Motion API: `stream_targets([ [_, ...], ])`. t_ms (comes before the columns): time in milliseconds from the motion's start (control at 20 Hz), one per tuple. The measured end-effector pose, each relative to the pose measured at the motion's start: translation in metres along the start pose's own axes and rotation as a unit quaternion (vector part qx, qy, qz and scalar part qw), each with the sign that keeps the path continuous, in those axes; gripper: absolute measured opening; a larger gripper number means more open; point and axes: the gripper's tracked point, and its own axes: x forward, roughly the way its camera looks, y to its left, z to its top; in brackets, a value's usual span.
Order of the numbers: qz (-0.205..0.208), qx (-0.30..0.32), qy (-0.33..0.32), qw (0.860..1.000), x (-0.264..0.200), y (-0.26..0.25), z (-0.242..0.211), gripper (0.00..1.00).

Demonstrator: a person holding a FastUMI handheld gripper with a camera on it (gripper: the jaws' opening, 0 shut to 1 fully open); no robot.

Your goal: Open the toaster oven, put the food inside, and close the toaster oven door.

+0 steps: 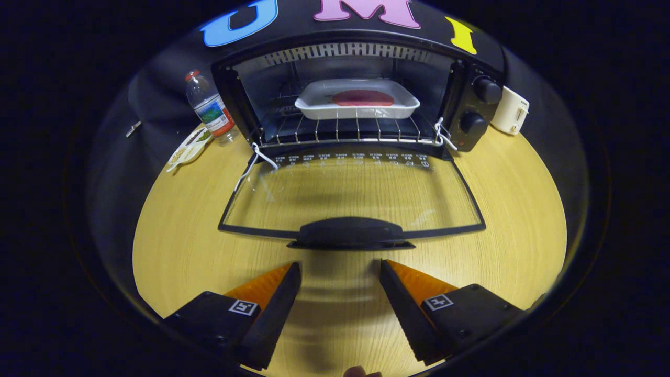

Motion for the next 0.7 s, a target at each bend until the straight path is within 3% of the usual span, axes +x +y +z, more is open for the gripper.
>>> stream_targets([
  [250, -0.009, 0.017, 0.014, 1.000, 0.001, 0.001, 0.007, 0.99],
  [700, 0.018, 0.047, -0.002, 0.999, -0.030, 0.005, 0.022, 0.99],
])
